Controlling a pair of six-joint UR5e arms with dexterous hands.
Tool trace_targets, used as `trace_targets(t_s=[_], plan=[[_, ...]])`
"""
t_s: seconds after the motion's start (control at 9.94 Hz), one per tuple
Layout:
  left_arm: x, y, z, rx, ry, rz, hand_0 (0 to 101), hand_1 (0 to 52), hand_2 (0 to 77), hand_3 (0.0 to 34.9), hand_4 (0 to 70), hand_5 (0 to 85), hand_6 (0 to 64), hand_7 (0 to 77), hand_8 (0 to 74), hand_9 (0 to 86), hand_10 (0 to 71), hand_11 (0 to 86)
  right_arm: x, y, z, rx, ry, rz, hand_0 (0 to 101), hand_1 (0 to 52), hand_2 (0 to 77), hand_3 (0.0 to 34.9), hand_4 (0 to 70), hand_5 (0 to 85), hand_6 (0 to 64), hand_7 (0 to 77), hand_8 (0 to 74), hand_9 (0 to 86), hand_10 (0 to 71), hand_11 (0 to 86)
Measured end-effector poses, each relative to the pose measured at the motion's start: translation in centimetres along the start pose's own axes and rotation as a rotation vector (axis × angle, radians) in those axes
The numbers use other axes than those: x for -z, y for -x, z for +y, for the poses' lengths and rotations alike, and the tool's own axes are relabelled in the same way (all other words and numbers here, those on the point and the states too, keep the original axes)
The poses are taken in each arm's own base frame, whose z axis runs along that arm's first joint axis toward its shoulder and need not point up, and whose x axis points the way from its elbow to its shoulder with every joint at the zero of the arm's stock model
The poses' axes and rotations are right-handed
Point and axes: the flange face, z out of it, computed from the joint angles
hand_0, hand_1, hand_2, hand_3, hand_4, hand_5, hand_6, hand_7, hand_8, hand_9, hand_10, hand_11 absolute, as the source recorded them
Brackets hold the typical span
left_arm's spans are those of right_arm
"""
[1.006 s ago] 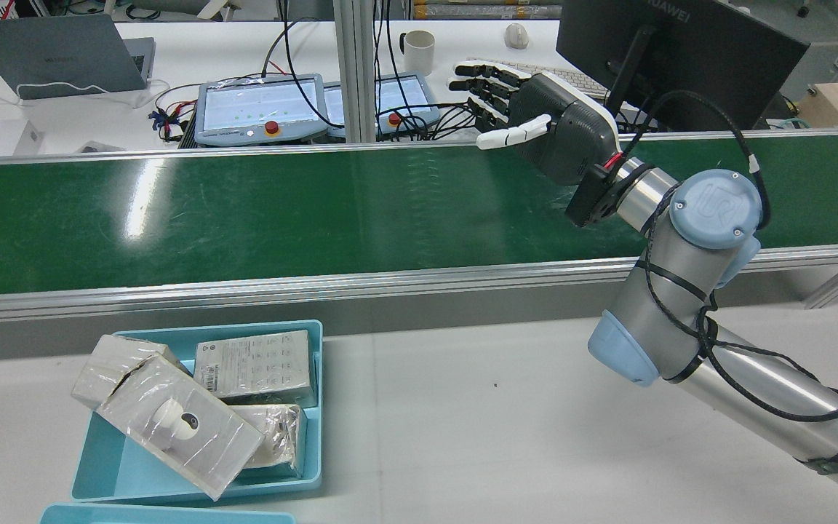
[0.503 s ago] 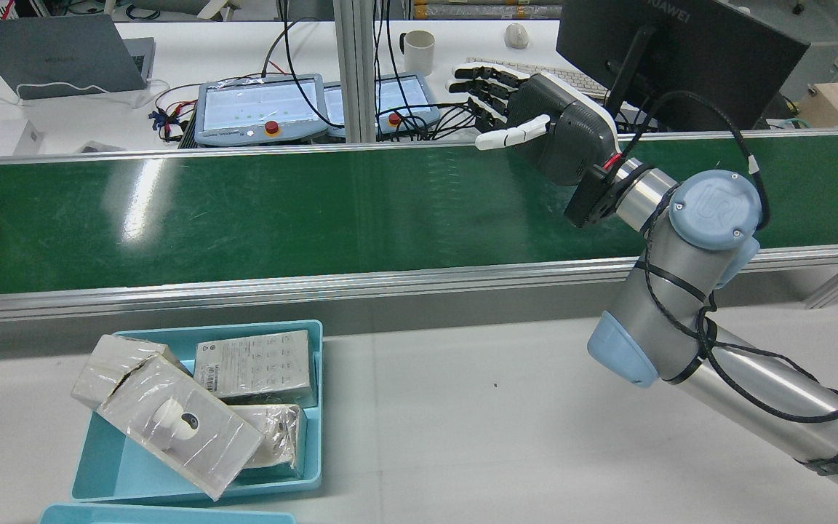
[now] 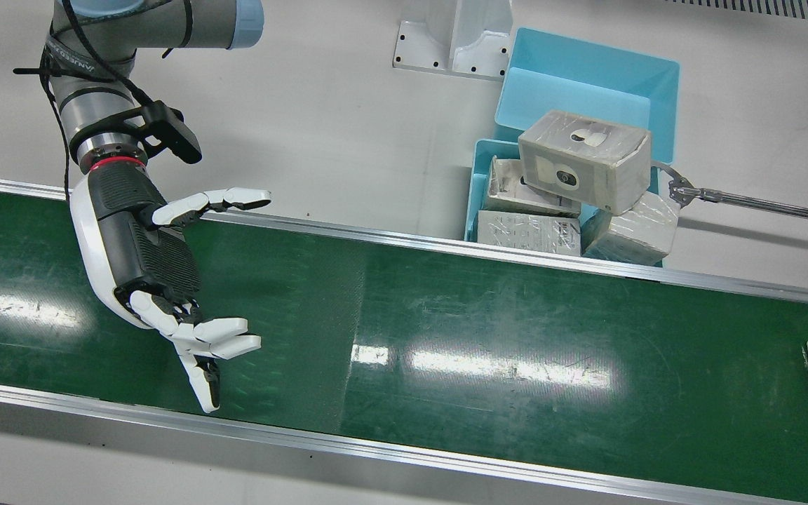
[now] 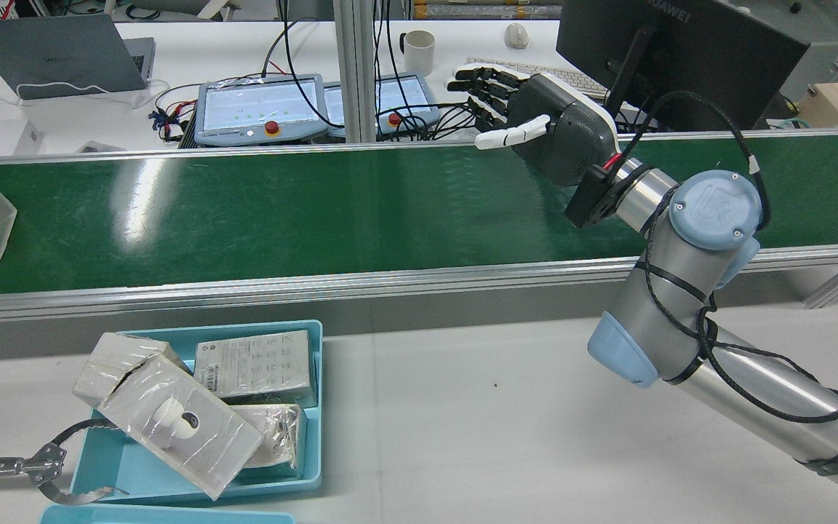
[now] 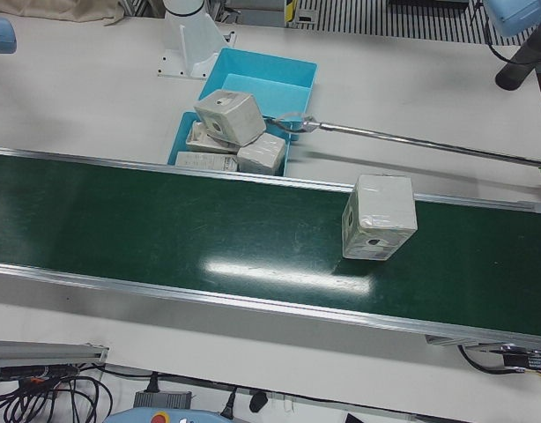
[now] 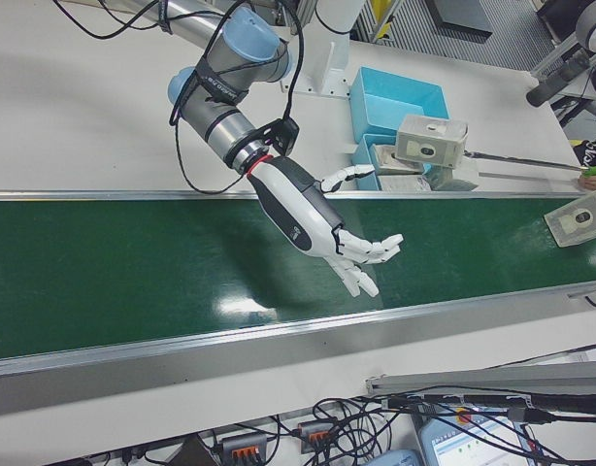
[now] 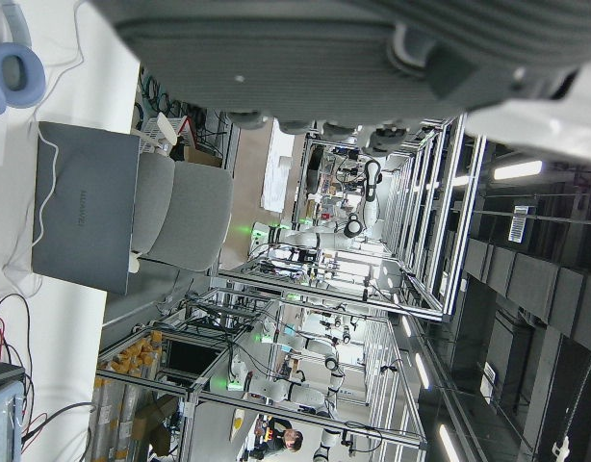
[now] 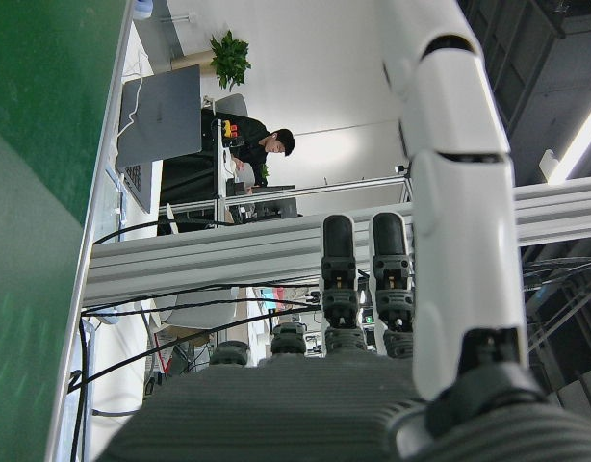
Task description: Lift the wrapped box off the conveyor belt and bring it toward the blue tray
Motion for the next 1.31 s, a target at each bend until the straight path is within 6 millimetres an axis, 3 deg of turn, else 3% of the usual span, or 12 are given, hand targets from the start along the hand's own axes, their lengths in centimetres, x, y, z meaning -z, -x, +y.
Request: trace_targets(t_s=[0.6, 0.7, 1.31], plan=[[0.0, 0.0, 0.0, 0.0, 0.0, 0.0, 0, 0.0, 1.1, 0.0, 0.0, 1.1, 0.0, 0.5, 0.5, 0.0, 0.5, 0.0, 0.5, 0.2, -0.18, -0.005, -0.002, -0.001, 51, 16.9, 14.7, 5.4, 21.8, 26.7, 11.4, 27.8, 1.1, 6.0, 0.0, 1.6], [0.0, 0.0, 0.0, 0.0, 0.0, 0.0, 0, 0.0, 0.5, 0.0, 0.0, 1.1, 0.0, 0.5, 0.5, 0.0, 0.5, 0.0, 0.53, 0.21, -0.16, -0.007, -0.002, -0.001, 52, 19.1, 17.5, 4.4, 21.8, 27.8, 11.4, 27.8, 1.1, 6.0, 0.0, 1.6], [0.0, 0.0, 0.0, 0.0, 0.0, 0.0, 0, 0.0, 0.5, 0.0, 0.0, 1.1, 0.0, 0.5, 0.5, 0.0, 0.5, 0.0, 0.58, 0.22, -0.21, -0.01, -0.004, -0.001, 52, 18.0, 15.8, 4.5, 22.4, 28.4, 11.4, 28.9, 1.1, 6.0, 0.0, 1.6]])
